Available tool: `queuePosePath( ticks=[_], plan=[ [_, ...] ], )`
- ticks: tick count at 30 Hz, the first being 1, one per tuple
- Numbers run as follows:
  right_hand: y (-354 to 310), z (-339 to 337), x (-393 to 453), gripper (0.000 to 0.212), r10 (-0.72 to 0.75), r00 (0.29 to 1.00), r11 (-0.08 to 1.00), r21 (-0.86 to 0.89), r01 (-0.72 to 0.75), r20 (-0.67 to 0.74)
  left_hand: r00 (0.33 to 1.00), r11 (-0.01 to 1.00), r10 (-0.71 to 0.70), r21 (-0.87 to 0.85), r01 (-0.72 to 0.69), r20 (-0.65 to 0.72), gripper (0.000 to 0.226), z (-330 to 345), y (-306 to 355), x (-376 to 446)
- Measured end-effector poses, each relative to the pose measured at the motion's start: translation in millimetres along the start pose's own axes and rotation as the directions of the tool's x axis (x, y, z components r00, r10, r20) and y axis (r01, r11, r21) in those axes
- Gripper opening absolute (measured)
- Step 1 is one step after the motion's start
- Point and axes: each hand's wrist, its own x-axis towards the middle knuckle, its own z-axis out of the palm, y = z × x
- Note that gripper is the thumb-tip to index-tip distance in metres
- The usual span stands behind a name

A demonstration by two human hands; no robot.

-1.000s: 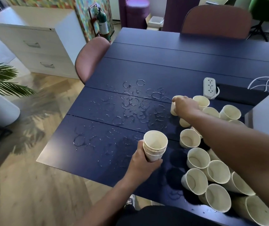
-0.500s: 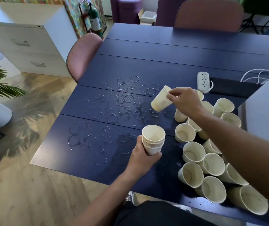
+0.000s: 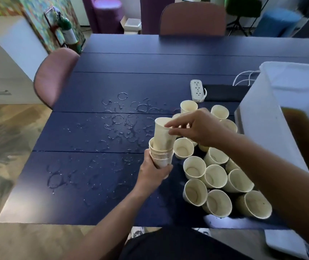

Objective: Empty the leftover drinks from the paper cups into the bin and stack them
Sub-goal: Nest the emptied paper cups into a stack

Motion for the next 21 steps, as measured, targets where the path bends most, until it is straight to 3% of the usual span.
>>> queuePosePath(
  ticks=[5,10,13,17,21],
  plan=[
    [12,21,-16,0.016,0.032,0.990,0.999,0.023,-0.035,0.134,0.999,0.999,0.043,0.017,-0.043,0.007,0.052,7,9,0],
    [10,22,-13,0.015,0.061,0.981,0.993,0.088,-0.078,0.183,0.999,0.999,0.043,-0.006,-0.043,-0.004,0.055,5,11,1],
    [17,11,5,0.012,0.157,0.987,0.966,0.213,-0.149,-0.020,0.998,0.998,0.056,-0.012,-0.055,0.002,0.057,-1,13,1],
    [47,0,40,0.018,0.283,0.912,0.959,0.097,-0.266,-0.298,0.997,0.998,0.070,0.002,-0.070,0.022,0.059,-7,17,4],
    [84,-1,69,0.019,0.319,0.901,0.930,-0.085,-0.357,-0.296,0.995,0.996,0.085,0.019,-0.086,0.048,0.059,-14,23,9]
  ],
)
